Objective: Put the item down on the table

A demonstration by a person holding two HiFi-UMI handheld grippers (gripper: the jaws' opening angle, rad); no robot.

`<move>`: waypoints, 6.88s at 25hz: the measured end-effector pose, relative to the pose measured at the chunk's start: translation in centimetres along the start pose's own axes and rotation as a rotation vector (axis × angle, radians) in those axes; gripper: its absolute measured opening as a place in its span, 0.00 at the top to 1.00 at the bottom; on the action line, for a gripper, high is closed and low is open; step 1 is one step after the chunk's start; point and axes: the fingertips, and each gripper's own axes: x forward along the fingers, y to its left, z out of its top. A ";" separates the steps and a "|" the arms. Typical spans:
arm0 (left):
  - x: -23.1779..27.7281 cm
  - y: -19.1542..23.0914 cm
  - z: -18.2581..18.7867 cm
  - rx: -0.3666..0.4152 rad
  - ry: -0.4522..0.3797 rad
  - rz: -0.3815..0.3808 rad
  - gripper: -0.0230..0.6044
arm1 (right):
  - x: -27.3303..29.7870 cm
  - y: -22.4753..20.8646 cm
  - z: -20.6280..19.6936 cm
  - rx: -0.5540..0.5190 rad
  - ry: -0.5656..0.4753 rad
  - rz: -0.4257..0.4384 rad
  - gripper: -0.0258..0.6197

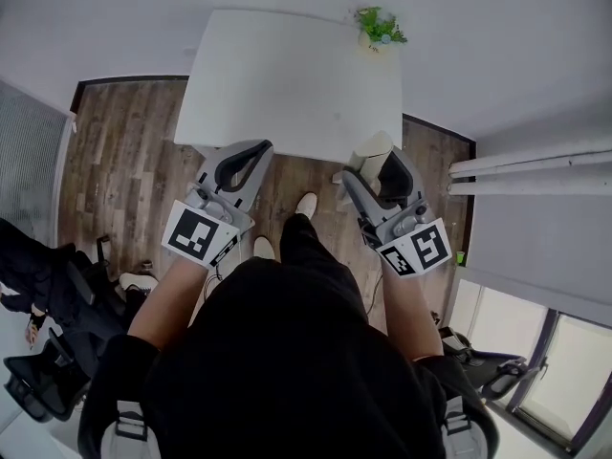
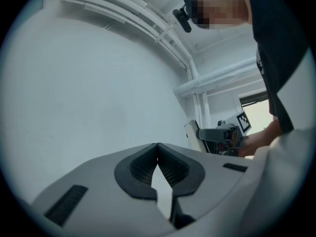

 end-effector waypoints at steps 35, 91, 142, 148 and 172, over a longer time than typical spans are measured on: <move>12.0 18.7 -0.4 0.081 0.077 0.326 0.97 | 22.4 -12.9 -6.1 0.087 0.091 0.353 0.50; 5.7 44.5 -17.4 -0.053 0.132 0.133 0.97 | 47.8 -4.0 -41.2 -0.061 0.879 0.278 0.51; 5.4 47.8 -18.6 -0.073 0.170 0.150 0.97 | 50.4 -3.7 -43.5 -0.059 1.020 0.276 0.45; 6.1 45.4 -18.1 -0.076 0.196 0.123 0.97 | 49.5 -4.9 -37.0 0.077 0.828 0.209 0.45; 11.1 28.9 -6.0 0.014 0.082 -0.006 0.97 | 33.6 -8.6 -9.2 0.121 0.182 0.202 0.47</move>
